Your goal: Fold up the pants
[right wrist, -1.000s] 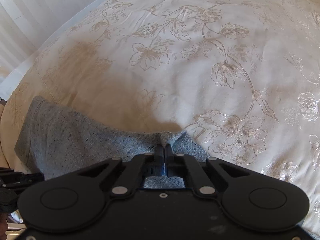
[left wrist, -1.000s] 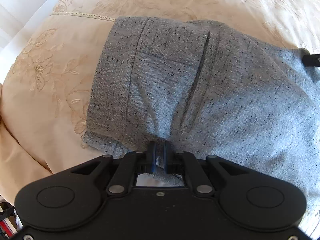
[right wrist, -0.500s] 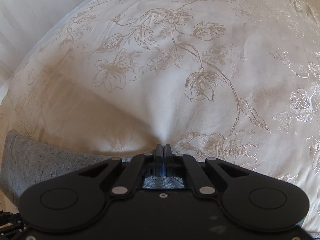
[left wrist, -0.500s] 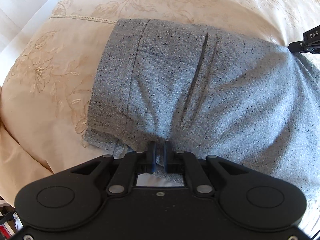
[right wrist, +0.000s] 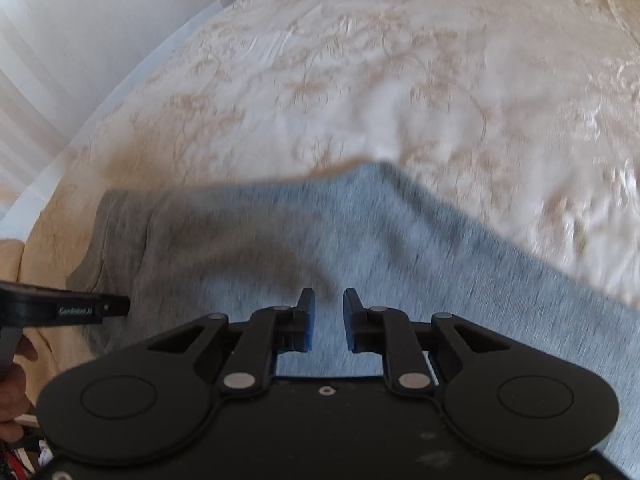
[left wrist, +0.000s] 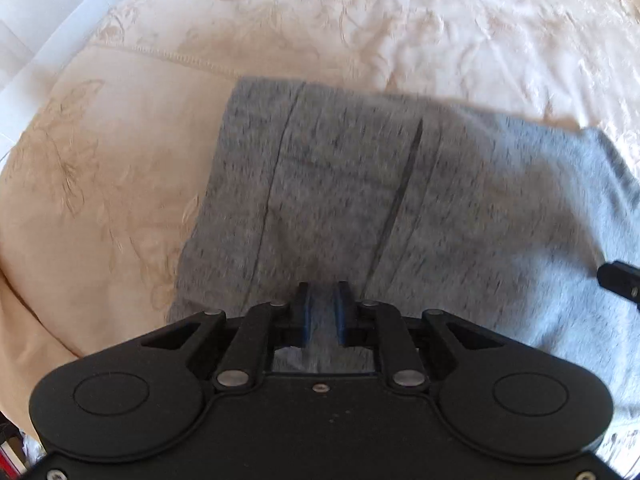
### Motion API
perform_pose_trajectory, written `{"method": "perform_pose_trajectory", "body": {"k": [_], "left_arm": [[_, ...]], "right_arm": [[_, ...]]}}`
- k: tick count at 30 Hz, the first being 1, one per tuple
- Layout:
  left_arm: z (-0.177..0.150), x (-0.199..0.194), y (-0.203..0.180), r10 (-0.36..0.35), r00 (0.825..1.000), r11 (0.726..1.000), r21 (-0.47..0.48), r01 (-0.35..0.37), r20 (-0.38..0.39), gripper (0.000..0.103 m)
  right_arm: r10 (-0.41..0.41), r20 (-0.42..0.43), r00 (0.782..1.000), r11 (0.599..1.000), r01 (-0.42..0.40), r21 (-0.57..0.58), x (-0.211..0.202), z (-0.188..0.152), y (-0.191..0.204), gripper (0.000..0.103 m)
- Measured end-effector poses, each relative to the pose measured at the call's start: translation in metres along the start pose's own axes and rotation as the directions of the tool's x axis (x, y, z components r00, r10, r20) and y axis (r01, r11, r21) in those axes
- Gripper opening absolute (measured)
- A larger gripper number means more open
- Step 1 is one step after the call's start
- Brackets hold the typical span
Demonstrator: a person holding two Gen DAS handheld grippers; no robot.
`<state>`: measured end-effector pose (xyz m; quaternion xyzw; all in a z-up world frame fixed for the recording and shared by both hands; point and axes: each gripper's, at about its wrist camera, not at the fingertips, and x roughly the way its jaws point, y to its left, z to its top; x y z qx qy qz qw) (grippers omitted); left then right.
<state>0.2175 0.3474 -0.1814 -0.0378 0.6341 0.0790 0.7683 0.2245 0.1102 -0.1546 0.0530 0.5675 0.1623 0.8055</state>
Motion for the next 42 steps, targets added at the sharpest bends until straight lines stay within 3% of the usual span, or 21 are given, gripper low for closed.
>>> {"method": "perform_pose_trajectory", "body": {"k": [4, 7, 10, 13, 19, 25, 34, 42], "left_arm": [[-0.029, -0.001, 0.001, 0.032, 0.999, 0.997, 0.076, -0.03, -0.026, 0.021], [-0.031, -0.014, -0.004, 0.043, 0.998, 0.996, 0.081, -0.04, -0.04, 0.018], [-0.019, -0.038, -0.019, -0.004, 1.0, 0.995, 0.105, 0.001, 0.024, 0.018], [0.004, -0.049, -0.051, -0.054, 0.996, 0.985, 0.166, 0.042, 0.071, 0.02], [0.029, -0.025, -0.115, -0.118, 0.993, 0.968, 0.228, 0.109, 0.026, 0.022], [0.027, 0.006, -0.133, -0.069, 0.997, 0.963, 0.258, 0.076, -0.038, 0.022], [0.016, 0.011, -0.128, -0.071, 0.997, 0.969, 0.237, 0.072, -0.013, 0.024], [-0.006, 0.008, -0.143, 0.034, 0.999, 0.978, 0.206, -0.034, 0.001, 0.024]], "right_arm": [[0.006, -0.128, 0.992, 1.0, -0.008, -0.014, 0.002, -0.059, 0.012, 0.018], [0.019, -0.147, 0.989, 1.0, -0.02, -0.011, -0.01, -0.085, 0.018, 0.018], [0.039, -0.106, 0.994, 0.998, -0.034, 0.053, -0.025, -0.081, 0.012, 0.018], [-0.011, -0.026, 1.0, 0.991, 0.014, 0.136, -0.036, -0.067, -0.003, 0.02], [-0.136, -0.026, 0.99, 0.963, 0.138, 0.232, -0.03, -0.053, -0.042, 0.02], [-0.224, -0.072, 0.972, 0.923, 0.235, 0.304, -0.032, -0.077, -0.081, 0.017], [-0.33, -0.075, 0.941, 0.877, 0.335, 0.345, -0.062, -0.126, -0.145, 0.017], [-0.363, -0.081, 0.928, 0.843, 0.364, 0.395, -0.092, -0.161, -0.206, 0.016]]}}
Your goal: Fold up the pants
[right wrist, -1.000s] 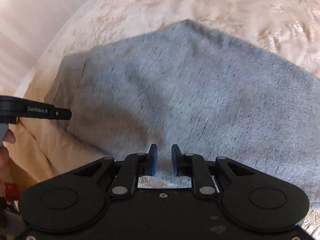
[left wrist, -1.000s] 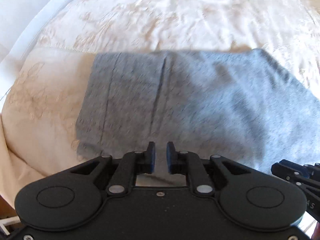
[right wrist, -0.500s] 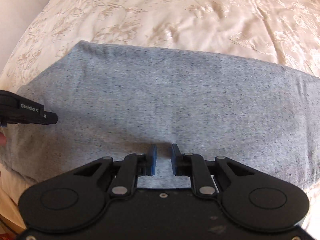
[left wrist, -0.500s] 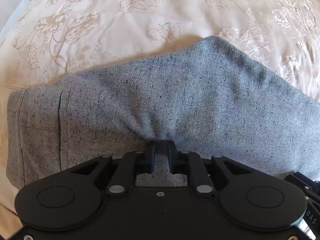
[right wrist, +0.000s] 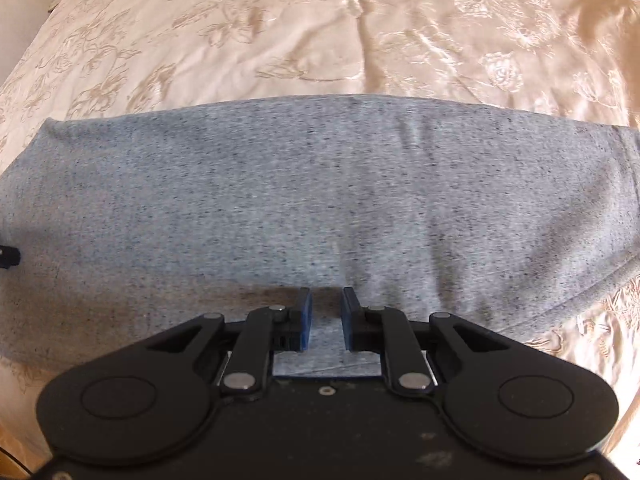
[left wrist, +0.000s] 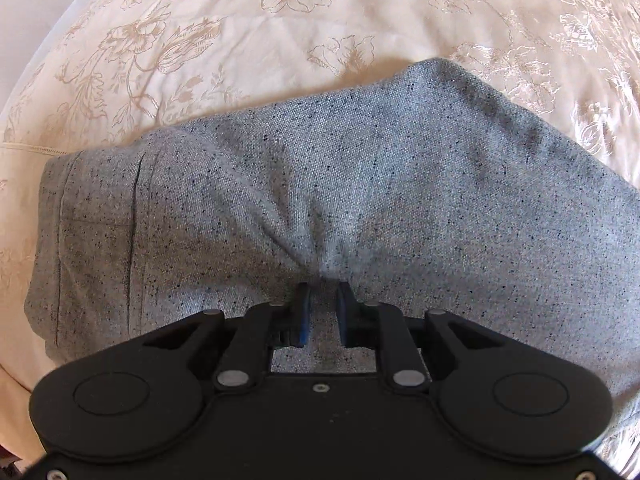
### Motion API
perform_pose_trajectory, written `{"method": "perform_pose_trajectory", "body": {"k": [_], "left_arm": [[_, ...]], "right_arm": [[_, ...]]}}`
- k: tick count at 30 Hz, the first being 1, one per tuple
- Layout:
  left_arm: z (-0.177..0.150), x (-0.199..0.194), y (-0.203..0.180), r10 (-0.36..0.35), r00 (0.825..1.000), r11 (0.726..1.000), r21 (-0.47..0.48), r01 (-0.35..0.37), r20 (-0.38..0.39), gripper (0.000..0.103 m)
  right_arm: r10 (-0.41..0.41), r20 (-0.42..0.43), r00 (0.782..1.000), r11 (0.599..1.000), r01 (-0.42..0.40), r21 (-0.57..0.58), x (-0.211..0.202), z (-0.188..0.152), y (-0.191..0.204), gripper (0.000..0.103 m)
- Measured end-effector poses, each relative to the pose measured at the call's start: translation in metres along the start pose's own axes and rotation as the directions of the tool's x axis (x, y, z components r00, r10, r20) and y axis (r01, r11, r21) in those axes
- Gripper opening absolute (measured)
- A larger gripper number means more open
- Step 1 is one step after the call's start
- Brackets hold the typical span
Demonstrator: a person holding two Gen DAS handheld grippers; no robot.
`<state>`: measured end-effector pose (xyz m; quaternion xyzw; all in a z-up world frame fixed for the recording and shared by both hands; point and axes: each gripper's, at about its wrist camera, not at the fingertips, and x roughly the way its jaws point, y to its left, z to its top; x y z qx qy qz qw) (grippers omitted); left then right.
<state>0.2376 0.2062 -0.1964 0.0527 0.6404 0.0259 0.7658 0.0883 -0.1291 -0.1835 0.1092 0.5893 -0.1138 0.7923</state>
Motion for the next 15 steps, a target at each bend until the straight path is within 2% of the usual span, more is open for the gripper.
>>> {"method": "perform_pose_trajectory", "body": {"k": [6, 11, 15], "left_arm": [[-0.008, -0.005, -0.019, 0.058, 0.998, 0.997, -0.041, -0.058, -0.017, 0.024], [-0.019, -0.011, -0.041, 0.077, 0.997, 0.996, -0.046, -0.078, -0.027, 0.024], [-0.042, -0.022, -0.063, 0.074, 0.996, 0.996, -0.049, -0.076, -0.042, 0.024]], "right_arm": [[0.002, 0.005, 1.0, 1.0, -0.002, 0.018, -0.008, -0.003, -0.045, 0.016], [-0.014, 0.007, 1.0, 0.999, 0.013, 0.041, -0.006, 0.004, -0.073, 0.016], [-0.045, 0.024, 0.999, 0.996, 0.043, 0.078, -0.01, -0.001, -0.107, 0.017]]}}
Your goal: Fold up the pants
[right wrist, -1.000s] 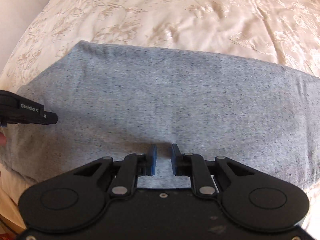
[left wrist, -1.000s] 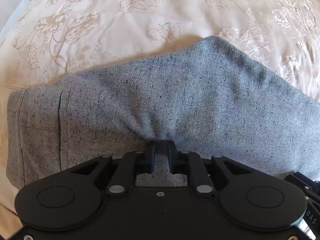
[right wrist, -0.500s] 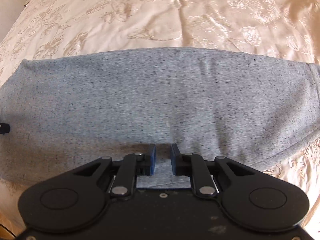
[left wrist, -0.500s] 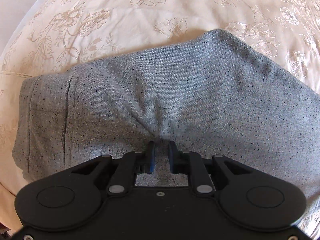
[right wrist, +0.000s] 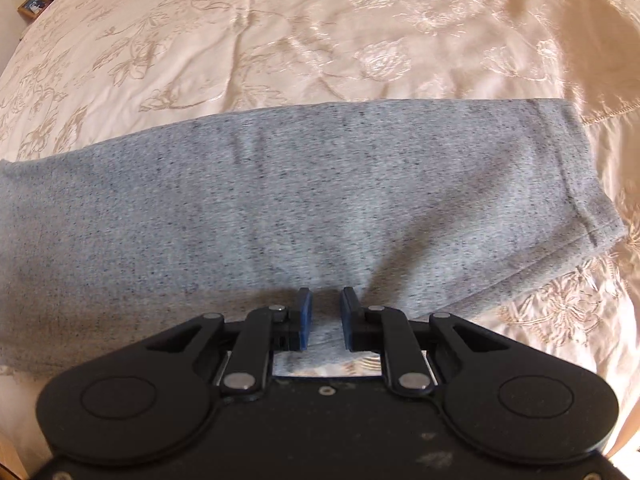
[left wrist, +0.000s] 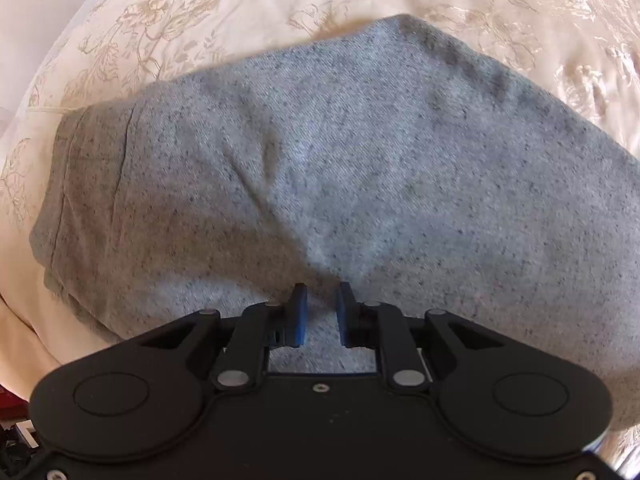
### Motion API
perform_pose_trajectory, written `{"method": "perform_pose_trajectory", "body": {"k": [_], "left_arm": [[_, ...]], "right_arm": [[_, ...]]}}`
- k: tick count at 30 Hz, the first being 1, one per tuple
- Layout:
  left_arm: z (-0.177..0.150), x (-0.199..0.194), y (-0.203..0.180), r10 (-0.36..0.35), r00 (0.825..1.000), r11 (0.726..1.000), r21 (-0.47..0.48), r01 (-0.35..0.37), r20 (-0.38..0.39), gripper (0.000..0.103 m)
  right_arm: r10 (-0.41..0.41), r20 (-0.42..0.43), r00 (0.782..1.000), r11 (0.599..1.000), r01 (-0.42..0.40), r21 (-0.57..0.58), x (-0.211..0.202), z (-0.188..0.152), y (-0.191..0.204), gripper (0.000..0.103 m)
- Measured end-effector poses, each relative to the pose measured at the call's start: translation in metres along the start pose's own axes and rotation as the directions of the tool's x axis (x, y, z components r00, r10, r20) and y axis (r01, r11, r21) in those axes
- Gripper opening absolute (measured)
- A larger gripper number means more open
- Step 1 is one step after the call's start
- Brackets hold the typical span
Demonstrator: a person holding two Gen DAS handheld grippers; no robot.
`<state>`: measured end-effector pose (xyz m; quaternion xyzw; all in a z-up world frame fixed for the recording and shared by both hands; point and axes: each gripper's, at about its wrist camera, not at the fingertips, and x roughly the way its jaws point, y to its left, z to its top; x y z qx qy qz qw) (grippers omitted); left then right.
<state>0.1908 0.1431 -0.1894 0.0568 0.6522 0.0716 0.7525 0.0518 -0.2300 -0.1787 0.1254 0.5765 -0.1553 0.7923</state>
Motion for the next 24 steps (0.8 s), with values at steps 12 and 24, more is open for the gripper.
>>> {"method": "perform_pose_trajectory", "body": {"k": [12, 24], "left_arm": [[-0.077, -0.047, -0.095, 0.004, 1.0, 0.995, 0.103, -0.006, 0.018, 0.022], [-0.093, -0.109, -0.236, -0.179, 0.982, 0.955, 0.251, 0.159, 0.059, 0.024]], "right_arm": [[-0.08, 0.067, 0.995, 0.979, 0.066, 0.194, -0.017, -0.02, -0.128, 0.019], [-0.118, 0.131, 0.984, 0.968, 0.085, 0.238, -0.001, 0.014, -0.225, 0.038]]}}
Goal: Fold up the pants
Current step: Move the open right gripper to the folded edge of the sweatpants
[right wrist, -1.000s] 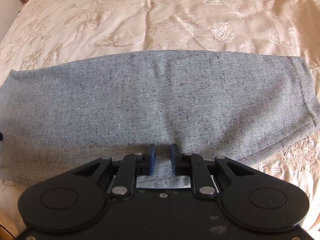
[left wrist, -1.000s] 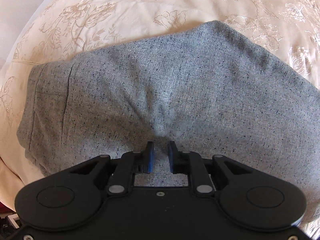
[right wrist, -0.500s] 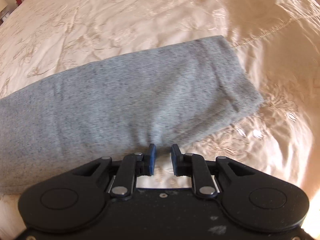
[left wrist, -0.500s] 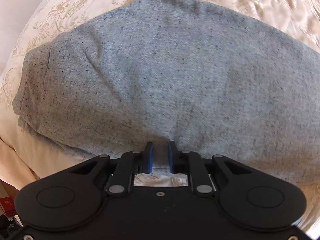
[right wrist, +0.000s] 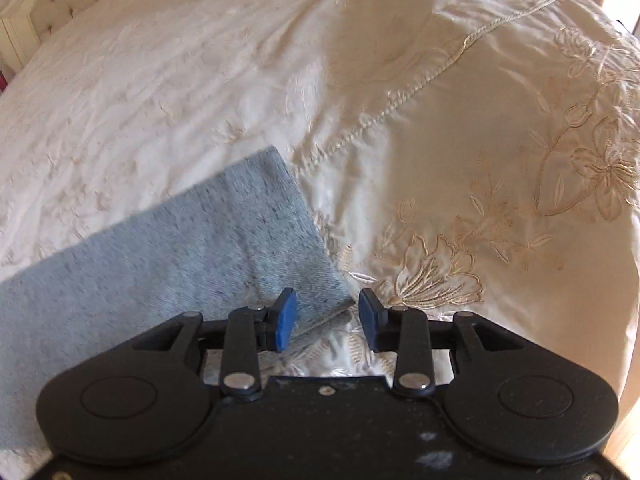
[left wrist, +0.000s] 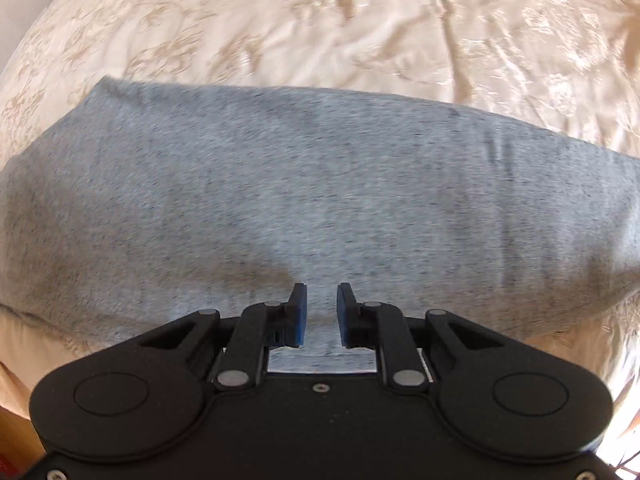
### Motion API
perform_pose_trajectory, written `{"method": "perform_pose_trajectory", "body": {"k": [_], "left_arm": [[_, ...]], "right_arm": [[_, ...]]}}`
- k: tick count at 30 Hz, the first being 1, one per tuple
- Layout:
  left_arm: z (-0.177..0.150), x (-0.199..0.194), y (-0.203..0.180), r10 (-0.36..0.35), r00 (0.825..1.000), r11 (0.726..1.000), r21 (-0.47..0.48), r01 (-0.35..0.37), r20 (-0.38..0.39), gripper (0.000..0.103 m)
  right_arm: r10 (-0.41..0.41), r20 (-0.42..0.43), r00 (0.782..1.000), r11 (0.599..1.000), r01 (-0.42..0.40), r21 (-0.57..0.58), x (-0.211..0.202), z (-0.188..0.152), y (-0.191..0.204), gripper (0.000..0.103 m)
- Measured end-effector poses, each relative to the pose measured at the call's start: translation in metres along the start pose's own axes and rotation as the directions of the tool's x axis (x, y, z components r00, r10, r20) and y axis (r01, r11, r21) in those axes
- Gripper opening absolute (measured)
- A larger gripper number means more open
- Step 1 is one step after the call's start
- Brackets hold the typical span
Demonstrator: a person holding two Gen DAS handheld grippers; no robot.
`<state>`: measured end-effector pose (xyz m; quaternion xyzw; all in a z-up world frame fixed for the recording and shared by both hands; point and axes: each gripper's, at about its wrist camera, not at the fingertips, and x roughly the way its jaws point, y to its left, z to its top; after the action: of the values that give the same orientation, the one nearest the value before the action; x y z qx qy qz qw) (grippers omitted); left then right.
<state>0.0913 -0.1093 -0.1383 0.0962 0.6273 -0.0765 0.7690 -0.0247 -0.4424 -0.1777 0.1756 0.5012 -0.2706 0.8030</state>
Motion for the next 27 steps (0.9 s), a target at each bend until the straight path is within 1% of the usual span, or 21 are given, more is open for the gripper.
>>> {"method": "perform_pose_trajectory", "body": {"k": [1, 4, 6, 7, 9, 11, 12, 13, 16, 18, 21, 25, 27], "left_arm": [[0.003, -0.001, -0.012, -0.005, 1.0, 1.0, 0.026, 0.005, 0.002, 0.024], [0.013, -0.005, -0.049, -0.021, 1.0, 0.995, 0.097, 0.02, 0.015, 0.024], [0.019, -0.009, -0.069, -0.048, 0.998, 0.992, 0.121, 0.043, 0.031, 0.024], [0.026, -0.006, -0.07, -0.066, 0.997, 0.989, 0.133, 0.06, 0.041, 0.024], [0.035, -0.003, -0.084, -0.089, 0.994, 0.984, 0.161, 0.077, 0.069, 0.026], [0.051, 0.01, -0.08, -0.096, 0.991, 0.979, 0.192, 0.075, 0.098, 0.026], [0.057, 0.017, -0.084, -0.094, 0.99, 0.977, 0.203, 0.072, 0.102, 0.026], [0.066, 0.033, -0.086, -0.091, 0.991, 0.975, 0.213, 0.069, 0.095, 0.026], [0.08, 0.055, -0.099, -0.065, 0.996, 0.977, 0.207, 0.05, 0.065, 0.027], [0.09, 0.068, -0.099, -0.068, 0.998, 0.982, 0.178, 0.064, 0.013, 0.027], [0.098, 0.073, -0.095, -0.086, 0.996, 0.986, 0.141, 0.086, -0.008, 0.027], [0.097, 0.072, -0.096, -0.086, 0.996, 0.978, 0.192, 0.084, 0.003, 0.027], [0.095, 0.071, -0.097, -0.086, 0.996, 0.975, 0.209, 0.082, 0.008, 0.027]], "right_arm": [[0.007, -0.026, 1.0, 1.0, -0.007, -0.004, 0.01, 0.0, -0.002, 0.038], [0.071, -0.037, 0.997, 0.997, -0.07, 0.046, 0.015, 0.004, -0.017, 0.039], [0.111, -0.012, 0.994, 0.992, -0.11, 0.068, 0.007, 0.007, -0.025, 0.04], [0.136, 0.011, 0.991, 0.988, -0.137, 0.078, 0.002, 0.009, -0.03, 0.04], [0.181, 0.042, 0.983, 0.98, -0.184, 0.08, -0.004, 0.014, -0.039, 0.041], [0.221, 0.031, 0.975, 0.973, -0.222, 0.063, 0.001, 0.022, -0.046, 0.041], [0.237, 0.016, 0.971, 0.97, -0.237, 0.052, 0.006, 0.026, -0.049, 0.041], [0.248, 0.002, 0.969, 0.968, -0.248, 0.039, 0.01, 0.029, -0.051, 0.041], [0.287, -0.039, 0.957, 0.958, -0.287, 0.002, 0.023, 0.042, -0.052, 0.041], [0.321, -0.058, 0.945, 0.946, -0.323, -0.029, 0.03, 0.047, -0.051, 0.041], [0.373, -0.087, 0.924, 0.924, -0.378, -0.054, 0.049, 0.061, -0.048, 0.041], [0.431, -0.104, 0.896, 0.899, -0.437, -0.042, 0.066, 0.075, -0.044, 0.042], [0.444, -0.116, 0.889, 0.891, -0.451, -0.049, 0.075, 0.08, -0.041, 0.043]]}}
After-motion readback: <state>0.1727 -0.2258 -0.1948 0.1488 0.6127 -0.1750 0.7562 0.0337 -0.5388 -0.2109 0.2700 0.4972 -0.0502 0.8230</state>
